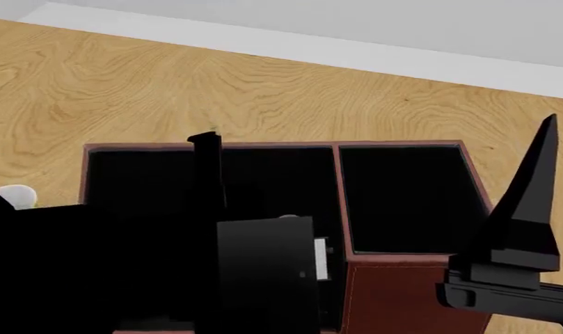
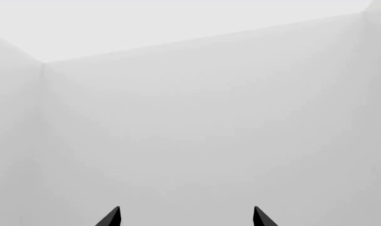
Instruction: Pick up the book and place it in the back compartment of the caddy.
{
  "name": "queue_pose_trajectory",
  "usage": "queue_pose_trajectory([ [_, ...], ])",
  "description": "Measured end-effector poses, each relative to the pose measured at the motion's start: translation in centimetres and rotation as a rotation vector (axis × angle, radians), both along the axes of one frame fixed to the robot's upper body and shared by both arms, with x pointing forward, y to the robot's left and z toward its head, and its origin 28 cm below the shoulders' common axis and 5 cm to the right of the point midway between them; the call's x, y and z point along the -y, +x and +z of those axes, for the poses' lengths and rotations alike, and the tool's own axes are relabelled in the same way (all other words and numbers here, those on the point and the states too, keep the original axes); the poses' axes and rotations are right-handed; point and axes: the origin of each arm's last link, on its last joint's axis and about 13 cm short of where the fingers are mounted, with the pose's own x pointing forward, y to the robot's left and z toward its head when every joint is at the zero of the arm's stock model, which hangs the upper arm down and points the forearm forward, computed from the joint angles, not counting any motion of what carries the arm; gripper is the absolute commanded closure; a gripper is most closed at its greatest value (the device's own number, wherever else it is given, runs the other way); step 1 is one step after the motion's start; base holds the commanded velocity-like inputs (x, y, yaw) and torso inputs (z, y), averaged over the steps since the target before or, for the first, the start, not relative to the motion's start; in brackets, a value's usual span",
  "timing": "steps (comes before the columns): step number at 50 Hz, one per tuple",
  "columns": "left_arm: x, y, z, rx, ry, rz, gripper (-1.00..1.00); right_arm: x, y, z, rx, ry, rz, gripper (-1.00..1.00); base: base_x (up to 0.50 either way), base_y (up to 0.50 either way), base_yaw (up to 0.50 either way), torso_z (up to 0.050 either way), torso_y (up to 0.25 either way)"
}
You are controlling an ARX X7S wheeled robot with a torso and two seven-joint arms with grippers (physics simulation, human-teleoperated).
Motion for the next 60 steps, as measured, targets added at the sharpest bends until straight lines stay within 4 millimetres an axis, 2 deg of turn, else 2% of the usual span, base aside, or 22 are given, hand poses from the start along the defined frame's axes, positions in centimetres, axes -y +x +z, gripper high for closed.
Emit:
queue_pose_trajectory([
  [15,-0.3,1.4,-0.7,0.012,-0.012,0.017,1.00,0.0,0.3,-0.1,-0.007,-0.003,-0.001,-1.00,0.00,0.00,0.00,0.000,0.001],
  [60,0.0,2.5,-2.9,-0.027,-0.037,-0.015,1.00,0.0,0.4,-0.1,-0.013,0.002,-0.002,-1.00,0.00,0.00,0.00,0.000,0.001],
])
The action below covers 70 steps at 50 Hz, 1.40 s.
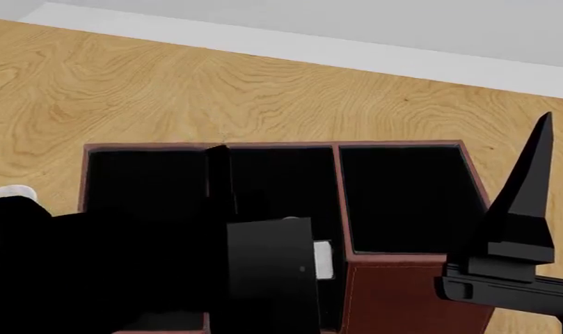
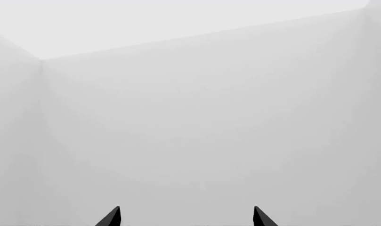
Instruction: Pick up the book and place it in the back compartment of the caddy.
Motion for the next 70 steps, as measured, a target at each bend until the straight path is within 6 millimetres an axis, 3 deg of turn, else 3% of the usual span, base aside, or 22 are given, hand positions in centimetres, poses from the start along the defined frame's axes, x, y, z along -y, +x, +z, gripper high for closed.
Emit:
queue_pose_trajectory([
  [40,0.1,0.3,-1.9,-0.053,-0.008,-0.006,1.00,0.1,0.1,0.0,-0.007,0.005,-0.002,-1.00,0.00,0.00,0.00,0.000,0.001],
  [70,-0.8,3.6,-0.9,-0.096,0.026,0.008,1.00,0.1,1.0,-0.5,-0.034,0.000,-0.002,-1.00,0.00,0.00,0.00,0.000,0.001],
])
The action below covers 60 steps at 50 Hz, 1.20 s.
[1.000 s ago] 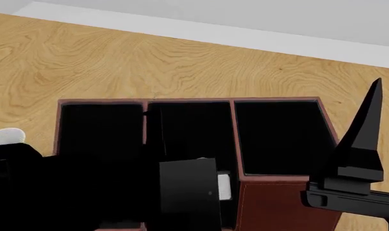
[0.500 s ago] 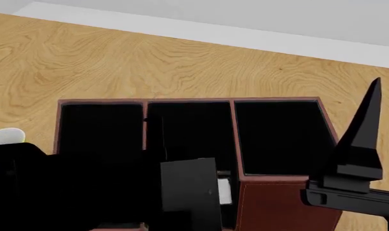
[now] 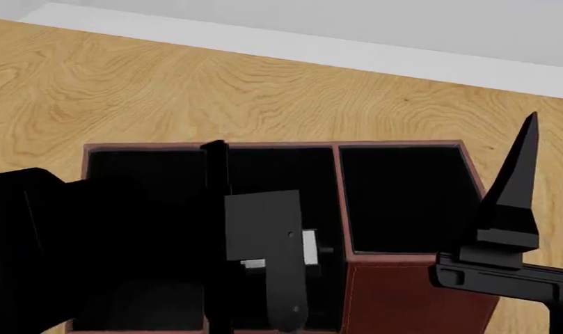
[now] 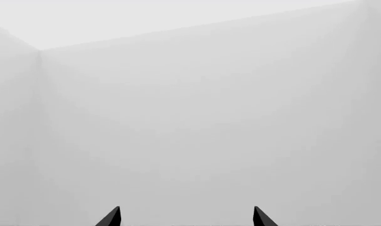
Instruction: Pick up the book and place it in the back compartment of the caddy.
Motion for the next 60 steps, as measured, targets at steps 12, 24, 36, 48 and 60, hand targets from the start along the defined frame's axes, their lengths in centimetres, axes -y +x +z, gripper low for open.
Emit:
queue_pose_trajectory([
  [12,0.2,0.6,-0.2,-0.006,0.005,-0.025,1.00,0.0,0.2,-0.1,-0.007,-0.001,-0.001,-1.00,0.00,0.00,0.00,0.000,0.002],
  [24,0.3,1.4,-1.1,-0.017,0.012,-0.033,1.00,0.1,0.4,-0.2,-0.011,-0.001,-0.007,-1.00,0.00,0.00,0.00,0.001,0.001],
  [36,0.3,2.0,-1.9,-0.021,0.021,-0.030,1.00,0.2,0.4,-0.3,-0.013,0.000,-0.011,-1.00,0.00,0.00,0.00,0.000,0.002],
  [48,0.5,2.1,-2.6,-0.030,0.023,-0.038,1.00,0.2,0.4,-0.3,-0.015,-0.001,-0.012,-1.00,0.00,0.00,0.00,0.000,0.002],
  [60,0.7,2.5,-3.4,-0.037,0.025,-0.044,1.00,0.2,0.5,-0.3,-0.017,0.000,-0.014,-1.00,0.00,0.00,0.00,0.001,0.001],
])
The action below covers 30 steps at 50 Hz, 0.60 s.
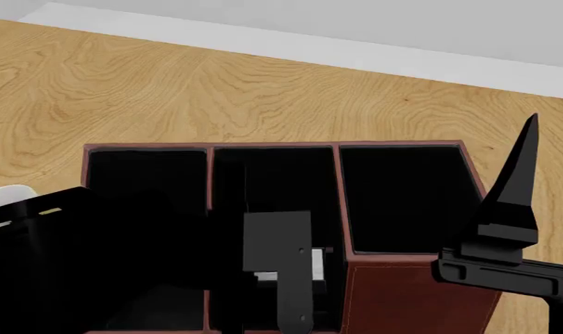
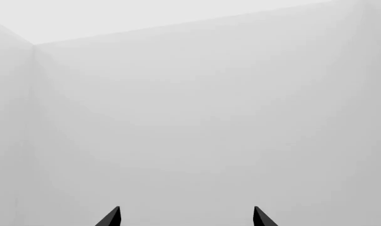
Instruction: Pick up the book and place it in the back compartment of the caddy.
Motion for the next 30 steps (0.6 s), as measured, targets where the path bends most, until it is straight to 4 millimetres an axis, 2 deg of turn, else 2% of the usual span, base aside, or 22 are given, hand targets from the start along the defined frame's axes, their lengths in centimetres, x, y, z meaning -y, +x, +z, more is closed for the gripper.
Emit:
queue_pose_trajectory([
  [30,0.3,1.5,-2.4,-0.023,0.006,0.002,1.00,0.2,0.4,-0.4,-0.015,0.002,-0.014,-1.00,0.00,0.00,0.00,0.000,0.001],
])
